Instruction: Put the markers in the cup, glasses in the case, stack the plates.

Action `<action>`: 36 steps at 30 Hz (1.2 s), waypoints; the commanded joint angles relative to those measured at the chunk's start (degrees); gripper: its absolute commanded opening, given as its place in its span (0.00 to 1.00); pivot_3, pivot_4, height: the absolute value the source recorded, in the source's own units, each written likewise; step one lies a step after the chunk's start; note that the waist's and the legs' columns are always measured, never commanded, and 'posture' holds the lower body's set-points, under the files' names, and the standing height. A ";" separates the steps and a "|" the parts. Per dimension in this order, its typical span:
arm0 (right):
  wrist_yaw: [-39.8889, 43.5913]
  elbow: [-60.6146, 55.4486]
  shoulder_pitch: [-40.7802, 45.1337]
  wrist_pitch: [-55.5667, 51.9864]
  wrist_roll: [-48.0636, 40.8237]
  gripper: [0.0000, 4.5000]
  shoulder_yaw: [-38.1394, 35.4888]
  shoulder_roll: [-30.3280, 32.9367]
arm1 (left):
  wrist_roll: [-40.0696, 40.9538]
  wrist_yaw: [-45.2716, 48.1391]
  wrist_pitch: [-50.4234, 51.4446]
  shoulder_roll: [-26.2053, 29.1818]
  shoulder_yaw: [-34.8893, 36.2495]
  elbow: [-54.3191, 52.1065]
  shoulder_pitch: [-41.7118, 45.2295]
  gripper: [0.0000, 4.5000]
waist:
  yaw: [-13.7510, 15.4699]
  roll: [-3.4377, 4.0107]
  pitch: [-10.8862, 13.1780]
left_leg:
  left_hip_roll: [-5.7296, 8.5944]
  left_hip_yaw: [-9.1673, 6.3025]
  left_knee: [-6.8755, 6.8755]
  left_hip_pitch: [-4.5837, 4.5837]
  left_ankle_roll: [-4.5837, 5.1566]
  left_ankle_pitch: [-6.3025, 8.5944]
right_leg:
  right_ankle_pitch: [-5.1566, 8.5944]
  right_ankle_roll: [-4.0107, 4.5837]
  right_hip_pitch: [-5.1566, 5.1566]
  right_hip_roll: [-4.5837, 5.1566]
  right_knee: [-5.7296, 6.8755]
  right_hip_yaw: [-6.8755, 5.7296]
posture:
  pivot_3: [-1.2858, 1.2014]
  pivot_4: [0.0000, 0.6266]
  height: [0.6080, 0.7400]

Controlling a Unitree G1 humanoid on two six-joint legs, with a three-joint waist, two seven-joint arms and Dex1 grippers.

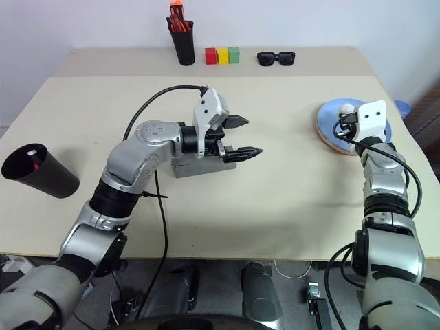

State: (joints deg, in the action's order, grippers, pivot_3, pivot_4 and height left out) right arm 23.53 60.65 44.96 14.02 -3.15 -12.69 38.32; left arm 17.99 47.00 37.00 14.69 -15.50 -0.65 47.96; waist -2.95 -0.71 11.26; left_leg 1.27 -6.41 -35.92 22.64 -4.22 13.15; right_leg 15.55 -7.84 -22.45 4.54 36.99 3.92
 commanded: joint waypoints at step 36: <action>20.91 -82.35 -71.57 -17.79 -28.00 0.77 -15.28 -4.23 | 15.42 0.24 -24.27 13.36 32.53 -31.10 -58.03 1.00 | 1.42 0.02 -0.06 | -0.09 0.07 0.04 -0.09 0.04 0.06 | 0.29 0.46 0.17 0.09 -0.27 0.01 | 0.52 0.24 1.00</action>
State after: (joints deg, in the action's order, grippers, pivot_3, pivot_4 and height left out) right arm 43.21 -21.15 -26.16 -6.07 -30.57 -24.97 34.22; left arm 32.02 45.60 15.03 27.41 14.80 -29.91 -8.76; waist -1.53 -0.69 11.21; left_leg 1.16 -6.28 -35.92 22.52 -4.18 13.21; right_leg 15.82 -7.33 -22.22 4.63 36.63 3.94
